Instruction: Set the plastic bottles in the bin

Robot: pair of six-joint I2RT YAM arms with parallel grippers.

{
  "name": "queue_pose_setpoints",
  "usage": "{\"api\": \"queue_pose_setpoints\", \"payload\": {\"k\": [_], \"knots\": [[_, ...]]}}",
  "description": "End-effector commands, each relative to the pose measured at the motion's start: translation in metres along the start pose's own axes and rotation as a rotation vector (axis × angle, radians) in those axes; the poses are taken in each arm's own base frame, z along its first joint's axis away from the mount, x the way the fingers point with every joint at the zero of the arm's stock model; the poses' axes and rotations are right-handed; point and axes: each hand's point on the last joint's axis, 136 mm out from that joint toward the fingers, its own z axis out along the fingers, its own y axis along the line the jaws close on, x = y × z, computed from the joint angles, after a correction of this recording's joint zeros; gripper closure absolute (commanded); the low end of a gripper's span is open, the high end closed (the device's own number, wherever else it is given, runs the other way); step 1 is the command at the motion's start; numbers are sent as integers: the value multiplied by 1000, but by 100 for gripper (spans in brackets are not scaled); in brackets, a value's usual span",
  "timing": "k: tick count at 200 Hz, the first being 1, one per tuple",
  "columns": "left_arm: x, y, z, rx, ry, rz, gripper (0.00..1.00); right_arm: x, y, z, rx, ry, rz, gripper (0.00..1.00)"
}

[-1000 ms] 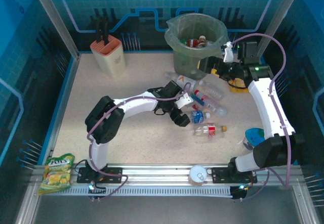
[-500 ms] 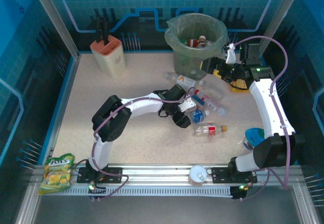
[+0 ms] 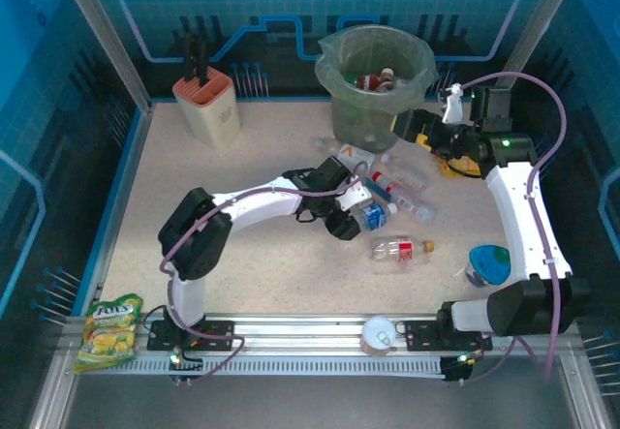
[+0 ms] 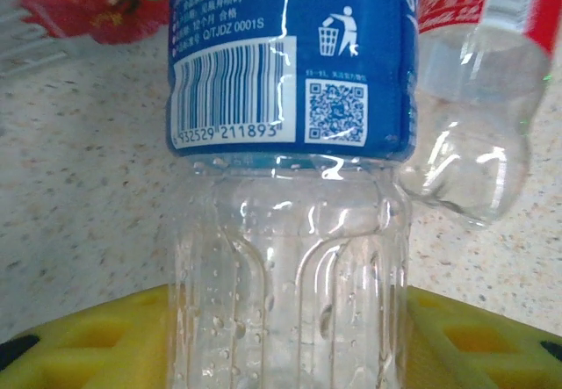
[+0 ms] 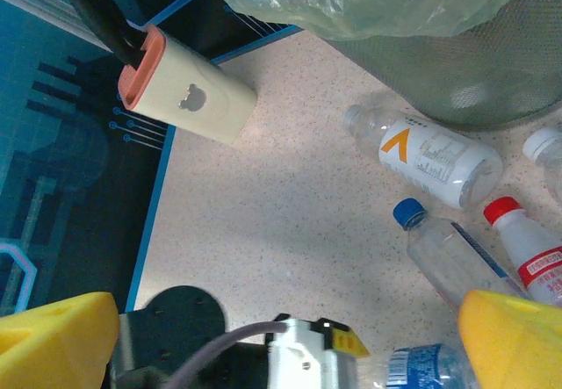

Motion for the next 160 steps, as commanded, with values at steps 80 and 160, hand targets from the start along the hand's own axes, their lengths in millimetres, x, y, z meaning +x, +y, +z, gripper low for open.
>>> {"api": "queue_pose_setpoints", "payload": {"k": [80, 160], "knots": [[14, 56, -133, -178, -444, -565, 68, 23, 46, 48, -114, 45, 0, 1], [5, 44, -147, -25, -722, -707, 68, 70, 71, 161, -213, 165, 102, 8]]}}
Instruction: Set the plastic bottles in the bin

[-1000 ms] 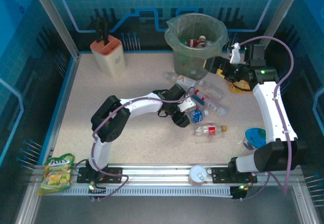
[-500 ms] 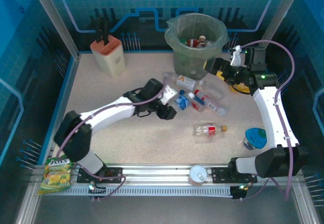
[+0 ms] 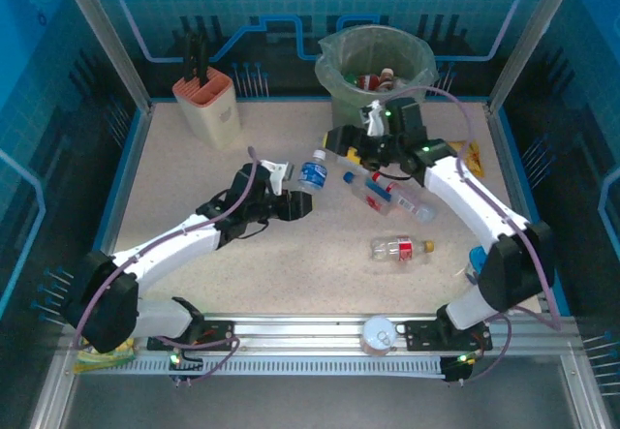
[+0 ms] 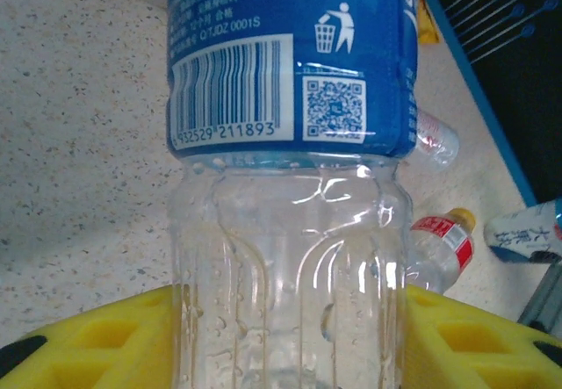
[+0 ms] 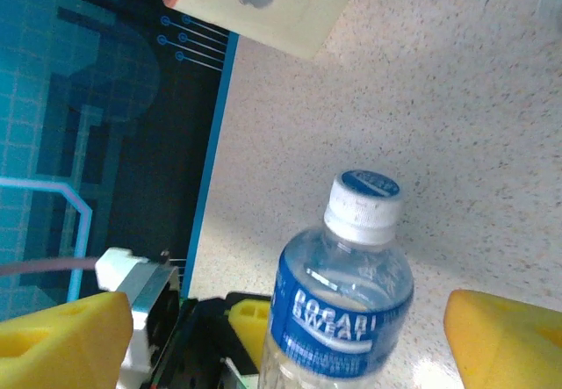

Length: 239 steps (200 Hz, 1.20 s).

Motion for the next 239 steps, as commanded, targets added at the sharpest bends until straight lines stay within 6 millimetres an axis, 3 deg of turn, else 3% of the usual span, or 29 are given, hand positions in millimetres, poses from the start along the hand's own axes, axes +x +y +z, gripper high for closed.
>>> {"api": "queue_pose_setpoints", "payload": {"k": [1, 37, 51, 75, 117, 137, 191, 213, 230, 239], "knots": [[-24, -24, -6, 112, -115, -44, 68, -13, 6, 16, -38, -48, 25, 8], [-30, -29, -6, 149, -151, -27, 69, 1, -3, 38, -10, 15, 41, 9], [-32, -31, -5, 160, -158, -23, 69, 4, -7, 41, -7, 27, 50, 15], [-32, -34, 1, 184, -142, -23, 69, 5, -8, 44, -14, 41, 55, 22], [-30, -35, 11, 203, -120, -39, 69, 6, 0, 46, -46, 57, 54, 21], [-30, -34, 12, 197, -120, -43, 68, 7, 0, 44, -35, 59, 48, 31], [-32, -35, 12, 194, -116, -40, 63, 3, 5, 39, -26, 51, 29, 44], [-34, -37, 12, 198, -115, -39, 45, -3, 10, 33, -13, 37, -1, 46], [-35, -42, 9, 218, -108, -33, 10, -12, 18, 24, 6, 16, -52, 47], [-34, -46, 6, 233, -101, -27, 1, -19, 24, 17, 20, -1, -87, 48]]}}
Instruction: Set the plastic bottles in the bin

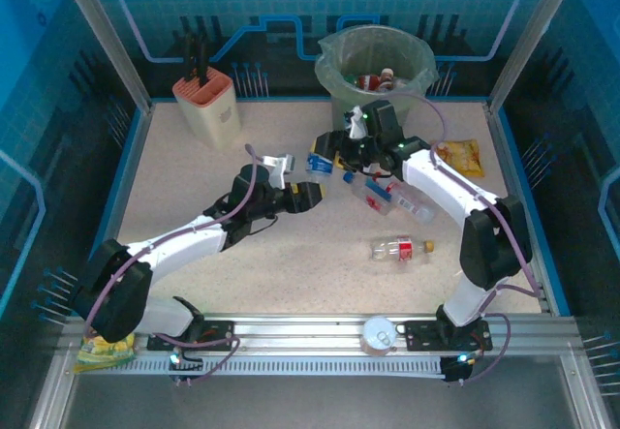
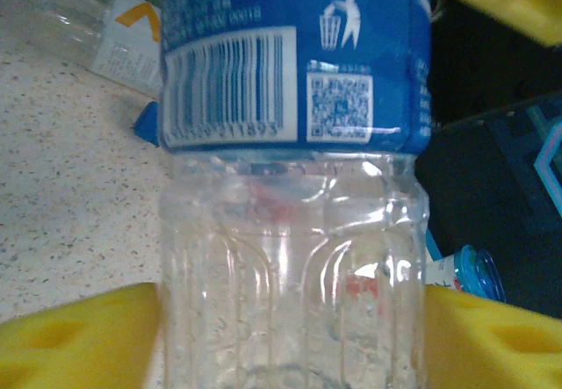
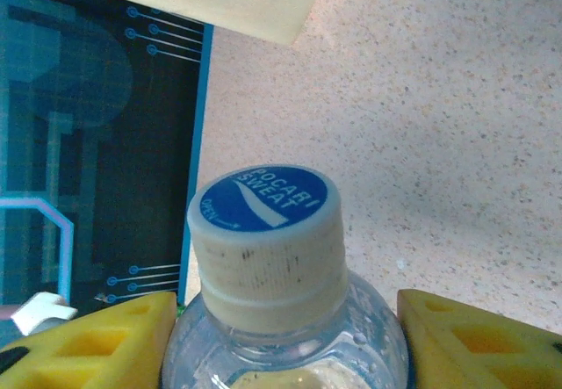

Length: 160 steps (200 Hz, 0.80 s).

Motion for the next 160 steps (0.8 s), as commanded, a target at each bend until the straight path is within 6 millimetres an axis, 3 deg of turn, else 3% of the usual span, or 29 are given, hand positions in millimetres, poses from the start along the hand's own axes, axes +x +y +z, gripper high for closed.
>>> {"api": "queue_pose_setpoints", "payload": {"k": [1, 46, 92, 108, 141, 160], "knots": [[-8, -20, -2, 65, 7, 26, 1, -17, 30, -20, -1, -47, -124, 48], [-1, -15, -14, 16, 28, -6, 1, -70, 70, -78, 116, -215, -428, 51], [12, 23, -14, -118, 45, -214, 1, -126, 102, -147, 364, -391, -673, 64], [17, 42, -14, -180, 44, -313, 1, -148, 103, -165, 442, -454, -700, 70], [36, 78, -18, -344, 120, -462, 2, -200, 83, -193, 675, -603, -703, 100], [38, 78, -15, -343, 137, -467, 2, -227, 64, -197, 717, -658, -681, 100]]}}
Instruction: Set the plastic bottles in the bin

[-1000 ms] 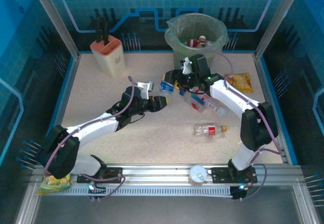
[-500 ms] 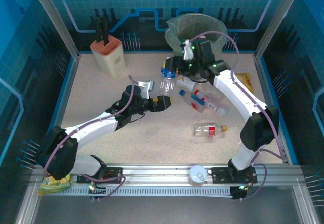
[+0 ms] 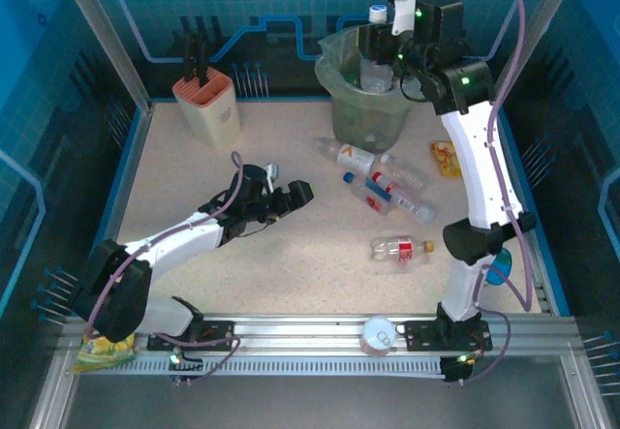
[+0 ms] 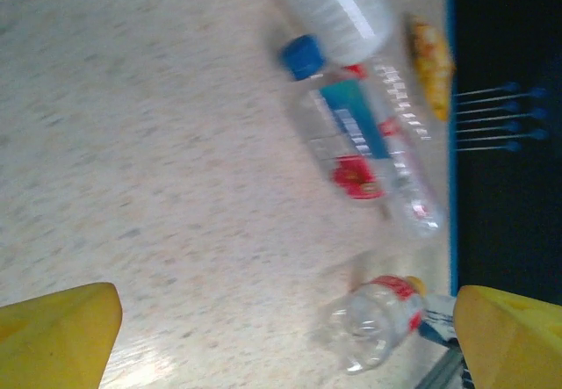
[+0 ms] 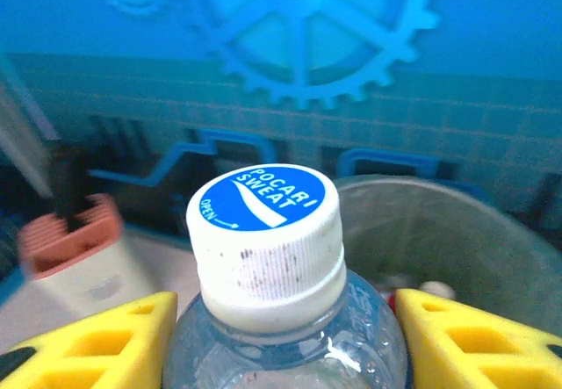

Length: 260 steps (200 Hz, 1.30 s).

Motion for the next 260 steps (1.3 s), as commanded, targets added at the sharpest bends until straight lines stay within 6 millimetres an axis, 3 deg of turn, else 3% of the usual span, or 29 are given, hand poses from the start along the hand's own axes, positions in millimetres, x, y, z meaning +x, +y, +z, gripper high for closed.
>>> {"api": "queue_pose_setpoints", "payload": {"k": [1, 45, 89, 117, 168, 188, 205, 232, 260], "knots": [[2, 10, 1, -65, 32, -75, 2, 25, -54, 35, 202, 68, -57, 100], [-1, 4, -4, -46, 15, -63, 3, 14, -86, 69, 243, -27, -25, 100], [-2, 5, -6, -45, 0, -69, 4, 21, -117, 88, 277, -30, 32, 100], [-1, 6, -3, -46, 8, -74, 4, 34, -123, 104, 273, -13, 36, 100], [-1, 3, 6, -38, 34, -87, 4, 74, -129, 137, 278, 79, 29, 97], [-1, 5, 6, -44, 34, -87, 4, 85, -131, 144, 281, 107, 25, 79], [-1, 6, 6, -45, 32, -88, 4, 91, -130, 147, 272, 126, 18, 52], [2, 9, 8, -51, 39, -89, 4, 88, -125, 143, 249, 126, 7, 18], [3, 10, 10, -51, 45, -90, 4, 73, -118, 131, 228, 102, -15, 2]]}}
